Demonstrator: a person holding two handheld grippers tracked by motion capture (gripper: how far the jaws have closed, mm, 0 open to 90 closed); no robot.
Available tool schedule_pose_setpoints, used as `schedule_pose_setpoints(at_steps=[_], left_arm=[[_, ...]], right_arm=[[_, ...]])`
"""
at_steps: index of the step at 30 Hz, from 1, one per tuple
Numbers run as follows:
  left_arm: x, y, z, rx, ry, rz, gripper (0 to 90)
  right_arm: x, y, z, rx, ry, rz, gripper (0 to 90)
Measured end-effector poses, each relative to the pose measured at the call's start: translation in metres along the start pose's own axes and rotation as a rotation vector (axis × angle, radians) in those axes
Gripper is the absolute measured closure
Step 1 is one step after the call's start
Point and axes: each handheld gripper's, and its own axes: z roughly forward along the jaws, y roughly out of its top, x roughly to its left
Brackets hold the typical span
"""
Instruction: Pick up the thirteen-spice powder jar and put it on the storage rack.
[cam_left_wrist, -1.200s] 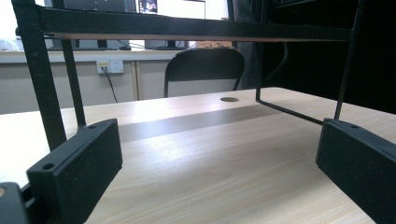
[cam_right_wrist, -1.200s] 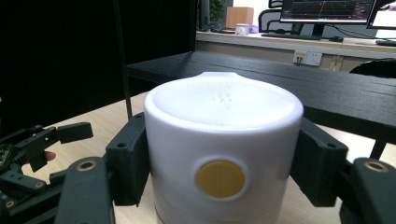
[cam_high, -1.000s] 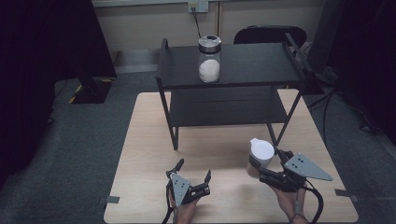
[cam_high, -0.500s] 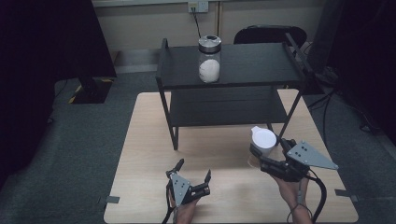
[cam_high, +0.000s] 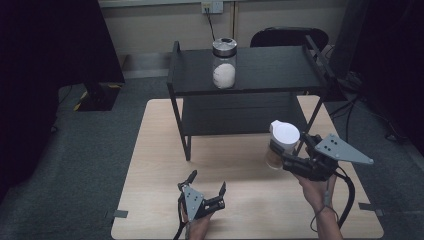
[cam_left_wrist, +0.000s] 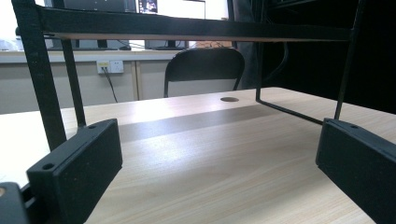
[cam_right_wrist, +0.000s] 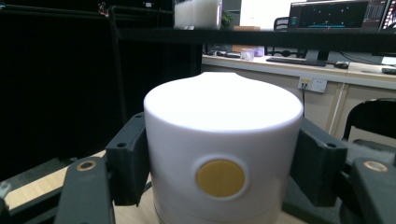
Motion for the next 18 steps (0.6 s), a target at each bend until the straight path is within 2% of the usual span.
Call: schedule_pose_setpoints(at_steps=[4, 9, 18], left_arm=[[0.0, 0.0, 0.0, 0.0, 0.0, 0.0, 0.1], [0.0, 0.0, 0.0, 0.0, 0.0, 0.0, 0.1], [0.0, 0.0, 0.0, 0.0, 0.0, 0.0, 0.1]], right_arm=[[-0.003, 0.016, 0.004, 0.006, 0.002, -0.009, 30.6], [-0.011, 0.03, 0.009, -0.001, 0.013, 0.004, 30.6], [-0.019, 0.057, 0.019, -0.003, -0.003, -0.008, 30.6]])
